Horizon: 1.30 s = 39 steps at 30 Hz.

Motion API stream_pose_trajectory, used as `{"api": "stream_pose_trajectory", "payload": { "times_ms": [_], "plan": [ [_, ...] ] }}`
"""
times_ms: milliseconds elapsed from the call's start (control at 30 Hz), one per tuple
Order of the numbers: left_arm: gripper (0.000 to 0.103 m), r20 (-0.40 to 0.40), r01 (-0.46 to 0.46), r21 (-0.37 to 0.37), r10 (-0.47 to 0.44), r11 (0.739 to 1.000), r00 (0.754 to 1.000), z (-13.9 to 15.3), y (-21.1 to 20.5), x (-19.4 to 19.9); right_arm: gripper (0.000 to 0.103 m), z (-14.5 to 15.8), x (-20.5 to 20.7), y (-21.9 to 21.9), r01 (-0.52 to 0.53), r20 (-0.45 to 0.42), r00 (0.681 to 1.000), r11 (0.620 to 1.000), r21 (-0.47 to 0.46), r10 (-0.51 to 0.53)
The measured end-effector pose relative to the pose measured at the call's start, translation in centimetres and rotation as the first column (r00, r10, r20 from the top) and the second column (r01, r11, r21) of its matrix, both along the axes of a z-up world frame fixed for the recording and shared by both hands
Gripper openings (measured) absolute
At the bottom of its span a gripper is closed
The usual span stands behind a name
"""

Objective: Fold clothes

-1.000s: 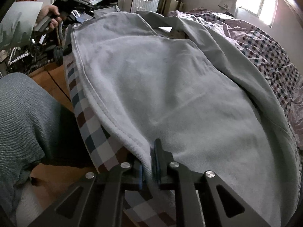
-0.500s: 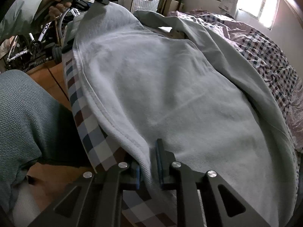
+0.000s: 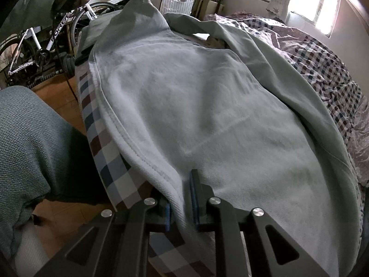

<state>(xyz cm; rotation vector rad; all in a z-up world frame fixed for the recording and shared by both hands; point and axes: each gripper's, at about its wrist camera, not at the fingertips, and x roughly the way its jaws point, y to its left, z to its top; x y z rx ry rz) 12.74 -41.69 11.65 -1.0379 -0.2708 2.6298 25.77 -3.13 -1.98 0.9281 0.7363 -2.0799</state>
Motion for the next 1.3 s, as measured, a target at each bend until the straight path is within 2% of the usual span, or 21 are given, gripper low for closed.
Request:
{"api": "stream_pose_trajectory", "payload": {
  "times_ms": [33,100,167,200,267,367,400,633,667,700,733,767,833,900,967,1033,1100,1133,1200,1267,1300],
  "plan": [
    [0.018,0.025,-0.042,-0.033,0.043,0.999,0.999,-0.6,-0.6,-0.2,0.013,0.0,0.0,0.0,0.000,-0.001,1.000,1.000,0.000,0.000],
    [0.018,0.086,-0.111,-0.042,0.114,0.993,0.990,-1.9,-2.3,-0.5,0.013,0.1,0.0,0.0,0.001,-0.002,1.000,1.000,-0.004,-0.001],
    [0.030,0.146,-0.158,-0.011,0.158,0.987,0.977,-3.2,-4.1,-0.7,0.014,0.2,0.0,0.1,0.002,-0.002,1.000,1.000,-0.007,-0.002],
    [0.037,0.182,-0.172,0.029,0.165,0.985,0.969,-3.9,-4.8,-0.8,0.015,0.1,0.0,0.1,0.003,-0.002,1.000,1.000,-0.005,-0.003],
    [0.037,0.254,-0.179,0.126,0.143,0.976,0.957,-4.6,-5.6,-1.5,0.017,0.0,0.1,0.0,0.003,-0.005,1.000,1.000,0.003,-0.003],
    [0.041,0.304,-0.164,0.163,0.108,0.973,0.946,-4.7,-5.6,-2.8,0.018,-0.1,0.1,-0.2,0.001,-0.010,1.000,1.000,0.009,-0.001],
    [0.047,0.326,-0.163,0.169,0.101,0.972,0.940,-4.8,-5.6,-3.2,0.018,-0.1,0.0,-0.2,0.002,-0.010,1.000,1.000,0.007,-0.002],
    [0.054,0.569,-0.190,0.175,0.058,0.966,0.821,-8.8,-4.5,-5.6,0.019,-0.2,0.0,-0.3,0.000,-0.013,1.000,1.000,0.010,0.000],
    [0.054,0.574,-0.197,0.171,0.065,0.965,0.816,-9.1,-4.3,-5.8,0.019,-0.2,0.0,-0.3,0.000,-0.013,1.000,1.000,0.010,0.000],
    [0.043,0.569,-0.201,0.160,0.077,0.966,0.819,-9.3,-4.0,-6.0,0.020,-0.3,-0.1,-0.3,0.000,-0.012,1.000,1.000,0.010,0.000],
    [0.011,0.536,-0.197,0.130,0.099,0.972,0.839,-8.8,-3.5,-6.1,0.020,-0.3,-0.1,-0.3,-0.001,-0.011,1.000,1.000,0.010,0.001],
    [0.004,0.487,-0.191,0.100,0.119,0.977,0.865,-8.1,-3.1,-6.0,0.021,-0.3,-0.1,-0.3,-0.001,-0.010,1.000,1.000,0.011,0.001],
    [0.003,0.358,-0.170,0.112,0.120,0.979,0.926,-6.3,-2.6,-5.4,0.021,-0.3,-0.2,-0.4,-0.002,-0.009,1.000,1.000,0.011,0.002],
    [0.000,0.214,-0.134,0.145,0.101,0.980,0.971,-3.9,-2.5,-4.2,0.021,-0.2,-0.2,-0.4,-0.003,-0.009,1.000,1.000,0.011,0.003],
    [0.000,0.087,-0.122,0.152,0.109,0.981,0.990,-1.8,-2.8,-3.1,0.021,-0.3,-0.1,-0.5,-0.003,-0.010,1.000,1.000,0.011,0.003],
    [0.000,-0.005,-0.123,0.150,0.125,0.981,0.992,-0.1,-3.4,-2.3,0.022,-0.3,-0.1,-0.4,-0.003,-0.010,1.000,1.000,0.011,0.003],
    [0.000,0.055,-0.125,0.143,0.118,0.982,0.991,0.0,-4.1,-2.8,0.022,-0.3,-0.2,-0.4,-0.003,-0.009,1.000,1.000,0.010,0.003],
    [0.000,0.117,-0.134,0.101,0.122,0.986,0.986,-0.6,-4.1,-3.3,0.022,-0.3,-0.2,-0.4,-0.003,-0.009,1.000,1.000,0.010,0.003],
    [0.000,0.246,-0.137,0.057,0.119,0.989,0.962,-2.7,-3.8,-4.0,0.022,-0.3,-0.1,-0.4,-0.003,-0.010,1.000,1.000,0.012,0.003],
    [0.001,0.350,-0.117,0.075,0.084,0.990,0.933,-4.8,-3.4,-4.2,0.022,-0.3,-0.1,-0.5,-0.003,-0.011,1.000,1.000,0.014,0.003],
    [0.007,0.381,-0.102,0.094,0.059,0.990,0.923,-5.5,-3.2,-4.2,0.022,-0.3,-0.1,-0.5,-0.003,-0.012,1.000,1.000,0.015,0.003]
  ]
}}
